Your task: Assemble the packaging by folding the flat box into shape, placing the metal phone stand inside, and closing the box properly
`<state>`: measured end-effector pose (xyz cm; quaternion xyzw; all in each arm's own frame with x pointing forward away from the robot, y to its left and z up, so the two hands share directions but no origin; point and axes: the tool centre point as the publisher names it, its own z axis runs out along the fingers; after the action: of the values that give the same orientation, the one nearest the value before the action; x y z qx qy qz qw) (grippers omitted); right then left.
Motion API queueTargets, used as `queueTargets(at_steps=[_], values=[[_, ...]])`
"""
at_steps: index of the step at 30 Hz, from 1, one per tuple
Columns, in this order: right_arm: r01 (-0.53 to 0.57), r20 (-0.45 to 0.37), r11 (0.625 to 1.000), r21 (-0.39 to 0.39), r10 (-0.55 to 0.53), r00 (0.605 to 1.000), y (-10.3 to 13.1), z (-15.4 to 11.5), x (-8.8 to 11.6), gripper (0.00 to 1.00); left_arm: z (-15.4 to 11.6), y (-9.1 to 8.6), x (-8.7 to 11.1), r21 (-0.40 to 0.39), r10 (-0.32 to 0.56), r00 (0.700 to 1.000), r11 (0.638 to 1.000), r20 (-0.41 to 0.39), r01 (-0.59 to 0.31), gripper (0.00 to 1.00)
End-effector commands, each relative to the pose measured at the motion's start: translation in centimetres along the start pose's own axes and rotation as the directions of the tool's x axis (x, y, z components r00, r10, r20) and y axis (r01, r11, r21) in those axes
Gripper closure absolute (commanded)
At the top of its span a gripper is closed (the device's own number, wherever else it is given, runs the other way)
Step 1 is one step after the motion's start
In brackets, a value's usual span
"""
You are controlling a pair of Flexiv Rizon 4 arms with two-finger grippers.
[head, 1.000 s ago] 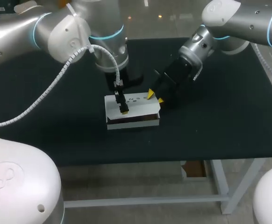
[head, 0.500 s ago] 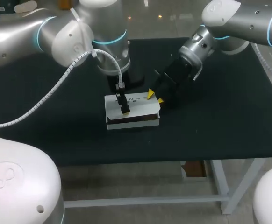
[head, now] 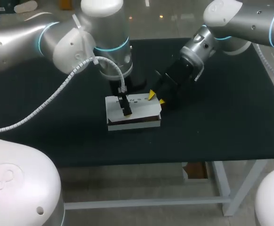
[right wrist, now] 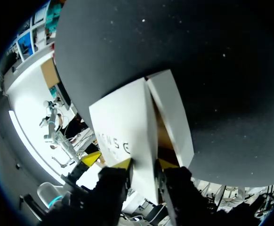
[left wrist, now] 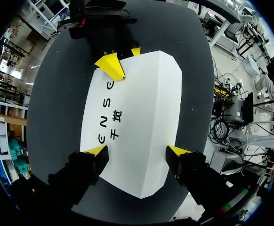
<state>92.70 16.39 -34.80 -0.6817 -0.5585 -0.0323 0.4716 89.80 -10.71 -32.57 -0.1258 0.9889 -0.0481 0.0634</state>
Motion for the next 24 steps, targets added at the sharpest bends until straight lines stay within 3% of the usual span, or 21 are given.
queueTargets(at_steps=[1,14,24], values=[[0.000,0.000,1.000,0.001,0.000,1.000,0.07,0.11,0.00,0.66,0.17,-0.25,0.24,-0.011,-0.002,1.000,1.000,0.020,0.003,0.15],[0.000,0.000,1.000,0.001,0.000,1.000,0.07,0.11,0.00,0.67,0.89,-0.80,0.24,-0.034,-0.003,0.997,0.999,0.071,0.006,0.14],[0.000,0.000,1.000,0.001,0.000,1.000,0.07,0.11,0.00,0.67,1.07,-0.96,0.12,-0.031,-0.029,0.994,0.999,0.104,0.032,0.29]])
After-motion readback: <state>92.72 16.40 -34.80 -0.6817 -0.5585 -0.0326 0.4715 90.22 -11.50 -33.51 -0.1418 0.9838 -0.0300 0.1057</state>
